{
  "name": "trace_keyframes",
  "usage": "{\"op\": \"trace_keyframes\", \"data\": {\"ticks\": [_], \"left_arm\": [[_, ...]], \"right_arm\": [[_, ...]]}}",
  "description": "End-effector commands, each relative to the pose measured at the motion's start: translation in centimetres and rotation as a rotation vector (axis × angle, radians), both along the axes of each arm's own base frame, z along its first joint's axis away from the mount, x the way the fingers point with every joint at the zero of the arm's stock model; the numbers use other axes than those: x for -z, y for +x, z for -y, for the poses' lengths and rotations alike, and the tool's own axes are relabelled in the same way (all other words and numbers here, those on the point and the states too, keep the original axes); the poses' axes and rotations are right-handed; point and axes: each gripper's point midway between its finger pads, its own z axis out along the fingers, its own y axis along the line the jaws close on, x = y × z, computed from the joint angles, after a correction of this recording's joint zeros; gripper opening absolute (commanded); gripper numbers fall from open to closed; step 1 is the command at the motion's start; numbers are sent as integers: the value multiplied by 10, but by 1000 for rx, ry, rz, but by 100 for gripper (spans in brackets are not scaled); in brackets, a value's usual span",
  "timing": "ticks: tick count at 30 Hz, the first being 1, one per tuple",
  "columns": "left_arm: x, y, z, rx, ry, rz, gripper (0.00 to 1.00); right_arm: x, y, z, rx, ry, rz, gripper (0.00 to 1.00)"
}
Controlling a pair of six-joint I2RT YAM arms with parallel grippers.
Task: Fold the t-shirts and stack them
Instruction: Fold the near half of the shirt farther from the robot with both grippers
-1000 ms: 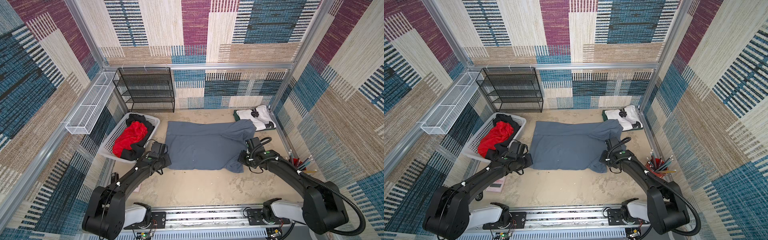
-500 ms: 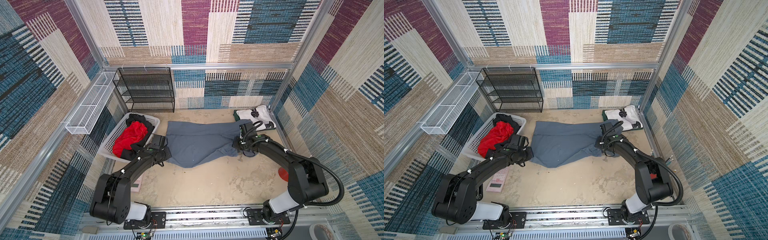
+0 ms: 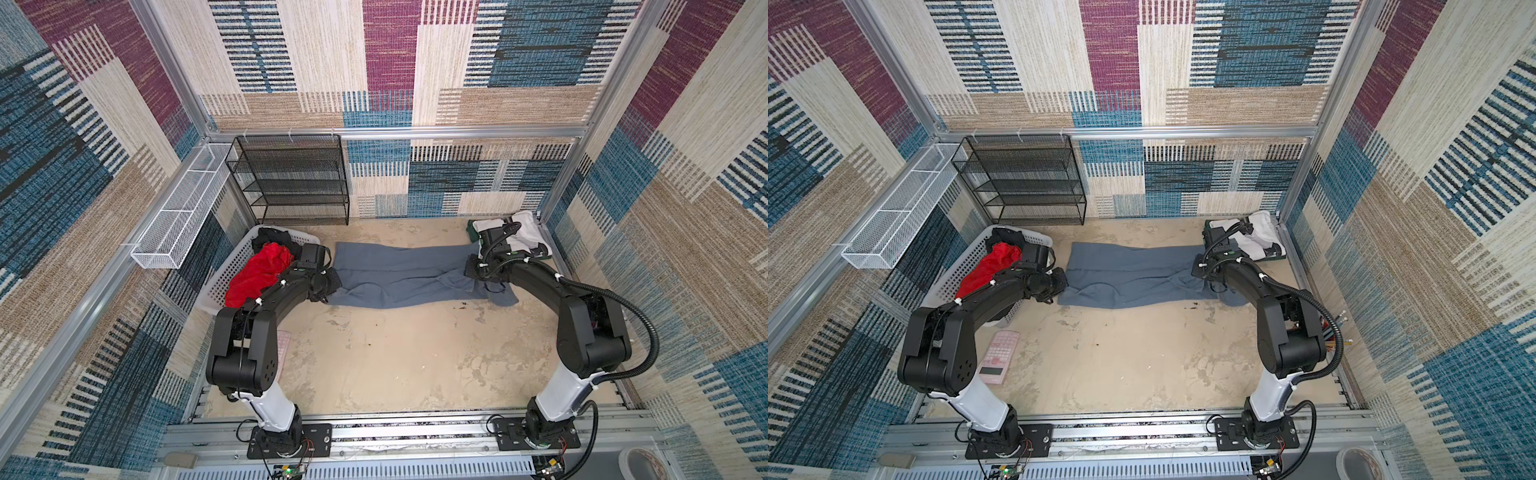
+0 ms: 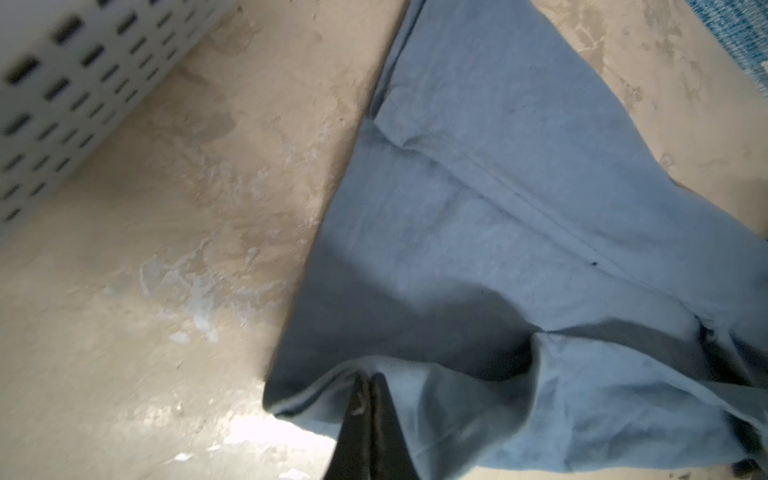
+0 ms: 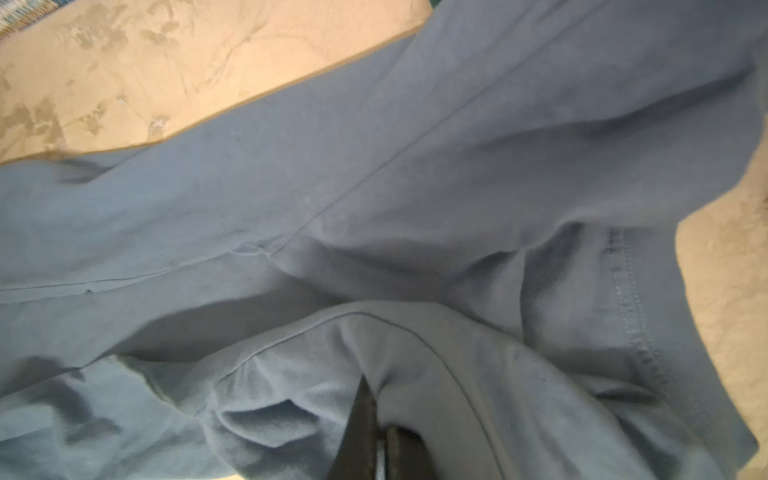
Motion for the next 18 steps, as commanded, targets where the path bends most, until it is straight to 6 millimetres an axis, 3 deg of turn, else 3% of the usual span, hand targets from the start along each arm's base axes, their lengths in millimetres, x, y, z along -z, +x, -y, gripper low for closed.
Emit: {"op": "trace_keyframes", "data": {"ticks": [1,8,18], "left_arm": [[-5,8,2,27,-4,8,0],[3,21,3,36,4,-11,0],[-10,4,-7,15,35,15,0]], "right_arm": [[5,-8,0,-28,-6,-18,0],[21,-20,6,-34,2,-66,0],[14,-54,16,-14,24,-69,0]]}}
